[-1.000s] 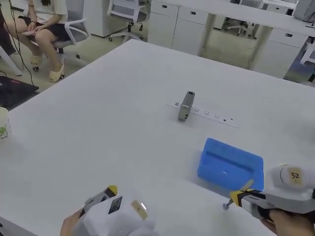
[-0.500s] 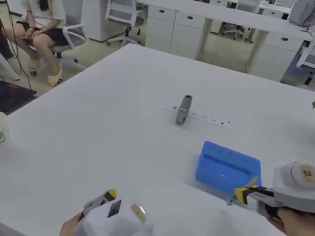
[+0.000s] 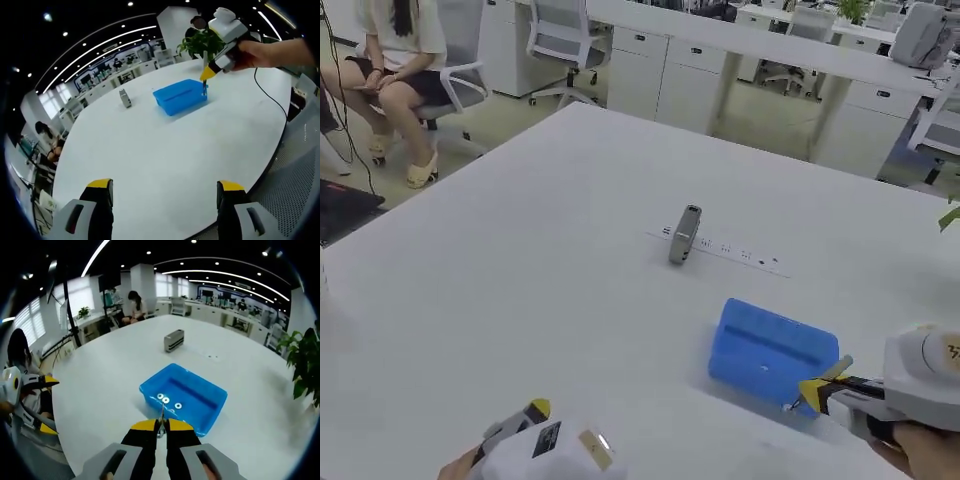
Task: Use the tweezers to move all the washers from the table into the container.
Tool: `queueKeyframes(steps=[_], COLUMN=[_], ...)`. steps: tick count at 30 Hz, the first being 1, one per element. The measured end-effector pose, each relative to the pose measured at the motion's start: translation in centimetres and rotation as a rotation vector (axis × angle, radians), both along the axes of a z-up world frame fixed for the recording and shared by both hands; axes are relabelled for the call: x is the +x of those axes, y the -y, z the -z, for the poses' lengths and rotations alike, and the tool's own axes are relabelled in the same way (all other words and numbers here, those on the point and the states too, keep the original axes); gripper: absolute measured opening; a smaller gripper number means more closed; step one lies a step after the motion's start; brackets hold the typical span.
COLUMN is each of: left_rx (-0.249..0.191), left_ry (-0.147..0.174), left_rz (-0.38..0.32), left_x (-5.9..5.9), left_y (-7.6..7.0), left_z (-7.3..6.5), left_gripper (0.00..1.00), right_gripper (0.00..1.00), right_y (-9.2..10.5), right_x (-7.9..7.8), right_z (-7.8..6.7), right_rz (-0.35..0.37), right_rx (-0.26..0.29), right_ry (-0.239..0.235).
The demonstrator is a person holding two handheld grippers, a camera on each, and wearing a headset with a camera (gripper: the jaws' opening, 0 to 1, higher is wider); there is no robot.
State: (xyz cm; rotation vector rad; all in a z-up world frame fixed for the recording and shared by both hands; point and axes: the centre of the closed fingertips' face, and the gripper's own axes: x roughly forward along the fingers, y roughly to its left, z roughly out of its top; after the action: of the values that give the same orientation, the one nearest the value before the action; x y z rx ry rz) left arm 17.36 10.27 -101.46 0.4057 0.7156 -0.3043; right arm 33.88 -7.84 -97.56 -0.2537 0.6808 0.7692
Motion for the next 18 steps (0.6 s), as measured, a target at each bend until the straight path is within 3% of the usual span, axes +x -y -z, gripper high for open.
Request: queueKeyframes(steps=[18], left_rx=[0.003], left_ry=[-0.002], left_rz=[-0.004], left_x=[0.0], left_y=[-0.1], left_z=[0.0], left_gripper=[0.87], right_gripper=[0.02], right_y=[0.0], right_x=[2.9], right_z=[-3.0], right_rz=[-0.001], right_rx=[-0.006], right_ry=[0.075])
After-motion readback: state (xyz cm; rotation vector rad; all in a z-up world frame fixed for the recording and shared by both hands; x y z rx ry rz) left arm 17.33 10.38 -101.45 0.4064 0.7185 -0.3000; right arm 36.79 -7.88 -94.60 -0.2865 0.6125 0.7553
